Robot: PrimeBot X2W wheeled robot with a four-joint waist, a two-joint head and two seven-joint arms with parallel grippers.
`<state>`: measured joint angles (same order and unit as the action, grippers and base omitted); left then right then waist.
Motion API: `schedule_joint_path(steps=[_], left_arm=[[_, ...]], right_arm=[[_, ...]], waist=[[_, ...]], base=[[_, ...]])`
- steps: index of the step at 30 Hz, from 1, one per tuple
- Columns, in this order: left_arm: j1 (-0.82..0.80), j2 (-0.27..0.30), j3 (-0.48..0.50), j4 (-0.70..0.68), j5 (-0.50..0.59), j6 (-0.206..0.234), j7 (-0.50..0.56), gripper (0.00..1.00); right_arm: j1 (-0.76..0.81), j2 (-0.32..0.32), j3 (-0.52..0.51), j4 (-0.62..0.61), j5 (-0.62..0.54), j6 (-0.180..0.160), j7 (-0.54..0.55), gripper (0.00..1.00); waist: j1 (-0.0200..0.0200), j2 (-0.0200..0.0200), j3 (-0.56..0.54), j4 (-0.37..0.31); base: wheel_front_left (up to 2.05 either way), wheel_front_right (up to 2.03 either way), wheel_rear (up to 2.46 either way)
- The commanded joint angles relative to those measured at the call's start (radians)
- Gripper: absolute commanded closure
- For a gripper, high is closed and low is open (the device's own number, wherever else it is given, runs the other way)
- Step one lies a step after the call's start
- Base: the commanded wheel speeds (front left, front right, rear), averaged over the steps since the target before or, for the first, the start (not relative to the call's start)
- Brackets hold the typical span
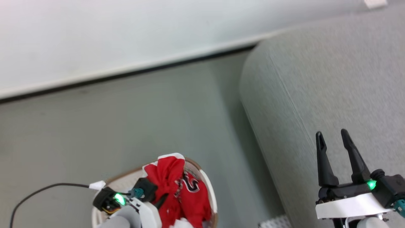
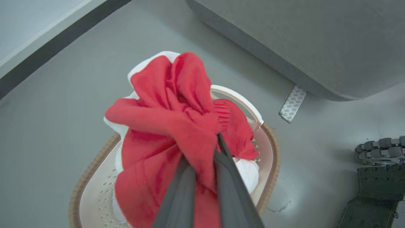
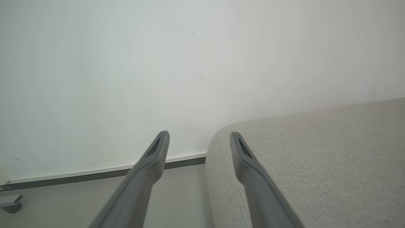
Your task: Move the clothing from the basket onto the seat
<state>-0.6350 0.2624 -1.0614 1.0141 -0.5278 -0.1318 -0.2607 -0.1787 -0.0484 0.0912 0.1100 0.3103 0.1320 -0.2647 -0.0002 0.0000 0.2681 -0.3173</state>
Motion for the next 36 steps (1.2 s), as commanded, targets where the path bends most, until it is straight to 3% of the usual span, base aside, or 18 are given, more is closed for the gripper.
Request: schedule_joint_path(steps=[1, 18, 28, 36], left_arm=[[0.021, -0.010, 0.017, -0.024, -0.022, 0.002, -0.004, 1.00], [0.021, -0.004, 0.223, -0.384, -0.118, 0.009, -0.004, 1.00], [0.005, 0.045, 0.317, -0.677, -0.191, 0.054, 0.031, 1.00], [0.044, 0.076, 0.337, -0.837, -0.226, 0.100, 0.084, 1.00]], right_arm=[[0.024, -0.004, -0.005, 0.017, -0.004, -0.002, 0.000, 0.00], [0.083, -0.003, 0.045, 0.078, -0.011, -0.002, 0.000, 0.00], [0.094, -0.003, 0.142, 0.039, -0.023, -0.002, 0.000, 0.00], [0.093, -0.003, 0.216, 0.012, -0.046, -0.002, 0.000, 0.00]], waist=[[0.0002, 0.0000, -0.129, 0.103], [0.0002, 0.0000, -0.275, 0.230], [0.0002, 0.0000, -0.292, 0.266], [0.0002, 0.0000, -0.282, 0.284]], base=[[0.00, 0.00, 0.00], [0.00, 0.00, 0.00], [0.00, 0.00, 0.00], [0.00, 0.00, 0.00]])
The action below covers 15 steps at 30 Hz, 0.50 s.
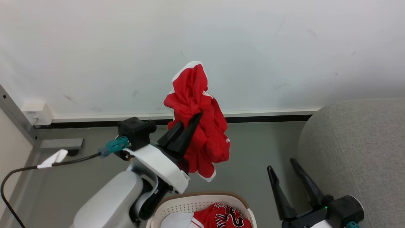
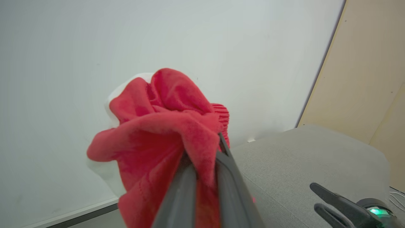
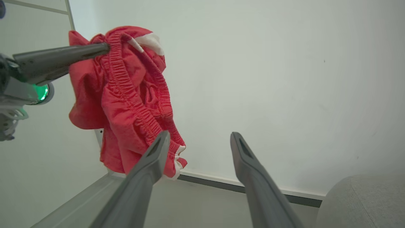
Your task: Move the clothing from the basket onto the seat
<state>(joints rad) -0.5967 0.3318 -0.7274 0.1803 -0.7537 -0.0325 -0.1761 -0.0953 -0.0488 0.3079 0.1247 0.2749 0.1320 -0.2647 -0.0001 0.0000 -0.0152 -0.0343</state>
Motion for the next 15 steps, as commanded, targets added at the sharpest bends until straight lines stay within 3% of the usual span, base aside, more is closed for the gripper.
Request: schedule_joint_path(steps=[1, 8, 15], left_arm=[[0.012, 0.008, 0.002, -0.017, -0.003, 0.006, 0.005, 1.00], [0.040, 0.015, -0.013, -0.055, -0.008, 0.025, 0.029, 1.00], [0.061, -0.018, -0.065, -0.053, 0.003, 0.018, 0.047, 1.00]], right_arm=[[0.006, -0.003, 0.007, -0.002, -0.012, -0.002, 0.000, 0.00], [-0.039, -0.003, 0.113, 0.029, -0.034, -0.002, 0.000, 0.00], [-0.110, -0.003, 0.232, 0.137, -0.021, -0.002, 0.000, 0.00]], waist=[[0.0001, 0.0000, 0.002, 0.004], [0.0001, 0.0000, 0.003, 0.020], [0.0001, 0.0000, -0.011, 0.061]], base=[[0.00, 0.00, 0.00], [0.00, 0.00, 0.00], [0.00, 0.00, 0.00]])
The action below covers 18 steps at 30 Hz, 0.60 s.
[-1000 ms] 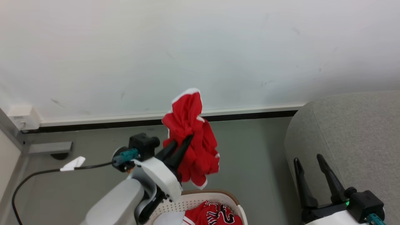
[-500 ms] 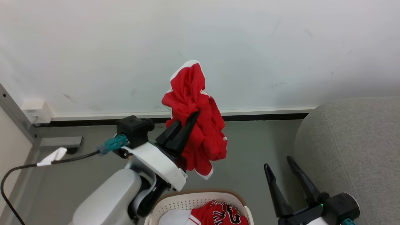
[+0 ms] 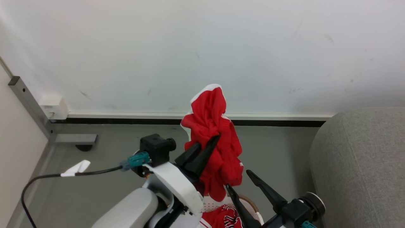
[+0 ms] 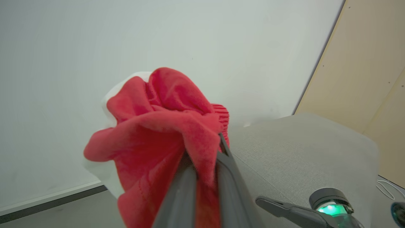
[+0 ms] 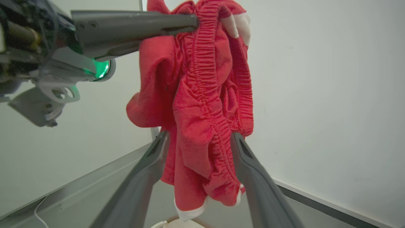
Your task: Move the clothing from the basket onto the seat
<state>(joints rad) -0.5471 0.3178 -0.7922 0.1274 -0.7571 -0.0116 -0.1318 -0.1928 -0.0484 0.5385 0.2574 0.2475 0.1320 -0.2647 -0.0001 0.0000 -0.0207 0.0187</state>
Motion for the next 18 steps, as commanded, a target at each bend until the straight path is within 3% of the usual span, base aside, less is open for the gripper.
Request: schedule_joint_path(steps=[1, 10, 18], left_arm=[[0.013, -0.011, -0.008, 0.002, 0.008, -0.005, 0.004, 1.00], [0.034, -0.060, -0.077, 0.006, 0.016, -0.019, 0.022, 1.00], [0.052, -0.074, -0.093, 0.003, -0.006, -0.015, 0.025, 1.00]], right_arm=[[-0.023, -0.003, 0.012, 0.021, 0.010, -0.002, 0.000, 0.00], [-0.105, -0.003, 0.026, 0.179, 0.018, -0.002, 0.000, 0.00], [-0.136, -0.003, 0.021, 0.222, 0.038, -0.002, 0.000, 0.00]], waist=[[0.0001, 0.0000, -0.008, 0.015], [0.0001, 0.0000, -0.032, 0.074], [0.0001, 0.0000, -0.037, 0.109]], base=[[0.00, 0.00, 0.00], [0.00, 0.00, 0.00], [0.00, 0.00, 0.00]])
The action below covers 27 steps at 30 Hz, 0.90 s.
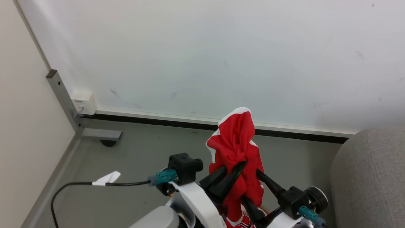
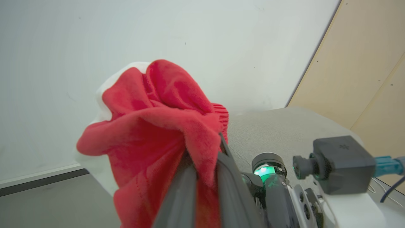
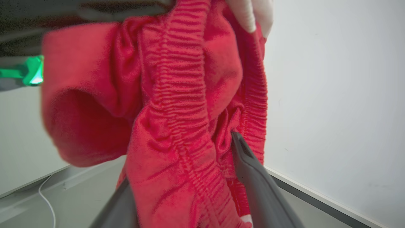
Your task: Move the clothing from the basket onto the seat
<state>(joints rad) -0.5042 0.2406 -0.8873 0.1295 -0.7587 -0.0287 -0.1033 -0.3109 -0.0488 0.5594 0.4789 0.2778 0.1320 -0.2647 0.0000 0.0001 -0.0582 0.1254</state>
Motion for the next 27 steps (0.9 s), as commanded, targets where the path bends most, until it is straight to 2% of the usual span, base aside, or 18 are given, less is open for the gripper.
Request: schedule_joint_path(steps=[1, 4, 27], left_arm=[[0.009, 0.004, 0.001, 0.001, -0.003, 0.002, -0.005, 1.00], [0.007, 0.006, 0.003, 0.000, -0.004, 0.002, -0.007, 1.00], [-0.003, 0.030, 0.017, 0.007, -0.008, 0.016, -0.024, 1.00]], right_arm=[[-0.015, -0.003, 0.003, 0.000, 0.010, -0.002, 0.000, 0.08], [-0.011, -0.003, 0.011, -0.010, 0.023, -0.002, 0.000, 1.00], [0.007, -0.003, 0.005, -0.041, 0.063, -0.002, 0.000, 1.00]], waist=[[0.0000, -0.0001, 0.001, 0.004], [0.0000, -0.0001, 0.003, 0.007], [0.0000, -0.0001, 0.022, -0.025]], base=[[0.00, 0.00, 0.00], [0.00, 0.00, 0.00], [0.00, 0.00, 0.00]])
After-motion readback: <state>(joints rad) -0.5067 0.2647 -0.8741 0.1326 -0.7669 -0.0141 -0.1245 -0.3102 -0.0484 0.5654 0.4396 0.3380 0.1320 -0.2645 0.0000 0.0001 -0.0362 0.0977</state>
